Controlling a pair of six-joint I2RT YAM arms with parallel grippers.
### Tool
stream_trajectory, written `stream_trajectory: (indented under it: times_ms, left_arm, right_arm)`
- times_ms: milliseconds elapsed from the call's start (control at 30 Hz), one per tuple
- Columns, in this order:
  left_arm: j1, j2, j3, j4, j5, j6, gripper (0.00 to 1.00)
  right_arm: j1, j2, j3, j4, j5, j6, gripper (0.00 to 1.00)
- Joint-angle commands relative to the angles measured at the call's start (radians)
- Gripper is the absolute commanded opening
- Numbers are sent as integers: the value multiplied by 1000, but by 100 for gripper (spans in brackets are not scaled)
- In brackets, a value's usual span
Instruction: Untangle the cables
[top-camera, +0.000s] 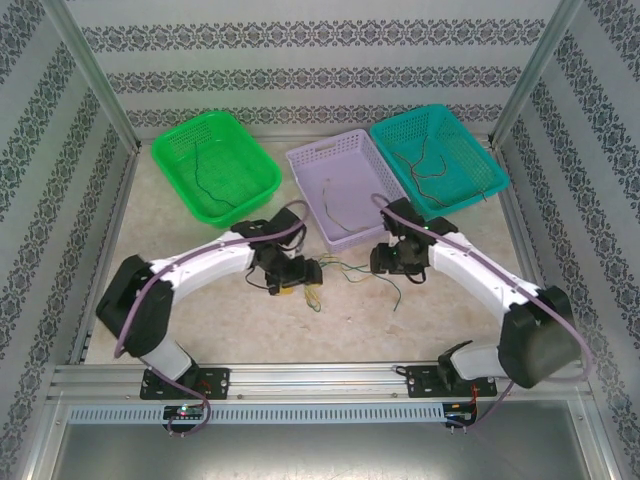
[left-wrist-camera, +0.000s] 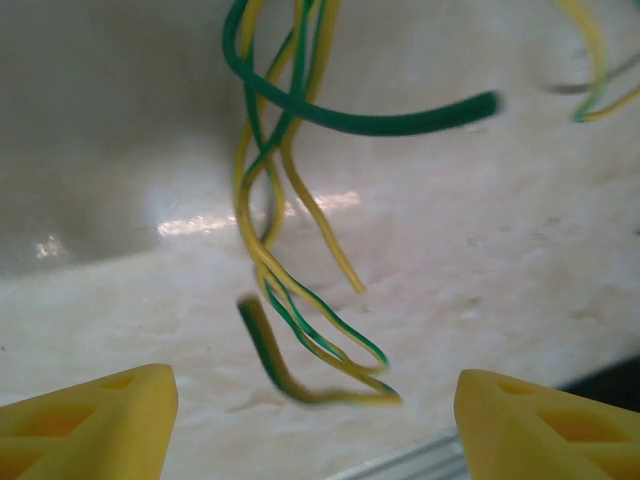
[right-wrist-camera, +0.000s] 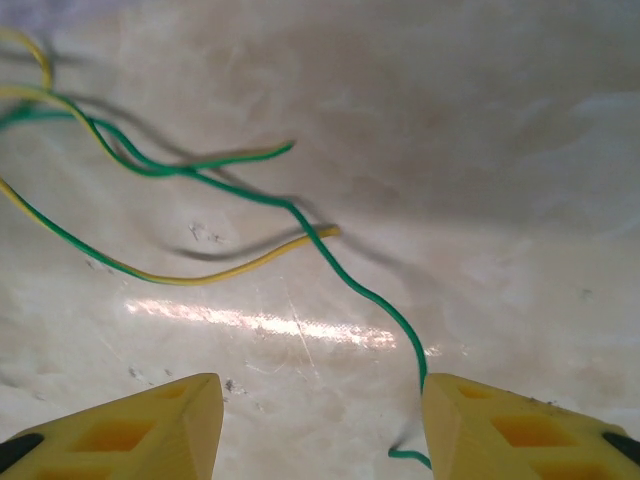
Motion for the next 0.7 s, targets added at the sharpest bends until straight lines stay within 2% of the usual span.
stream_trajectory:
  times_ms: [0,167,333,367,433,467,567,600,667]
  left_arm:
    - [-19,7,16,-80,-131,12,72]
    - [-26,18,-25,13,-172,-55,68]
    - [-42,67,1,17,-229,-78,60]
    - [-43,69,1,24,-242,-85,58]
    - [-43,73,0,20,-270,-105,51]
    - [-43,73,2,7,-294,-113,45]
    - [-43,71,13,-68,-390,-139,26]
    - [-40,64,18,-112,-432,-146,20]
    - [-28,38,13,-170,-503,-154,13]
  right_arm:
    - [25,56,26,-42,67,-84,56]
    - [49,157,26,-56,121,-116,54]
    - [51,246,32,-48,157,-139,48]
    - [54,261,35,-42,159,-147,45]
    - [63,279,45,-35,166,-164,30]
    - [73,284,51,-35,176,-176,21]
    - [104,273,67,-53,222,-204,3]
    - [114,258,70,-60,233,-212,0]
    - [133,212,71,-70,254,-217,0]
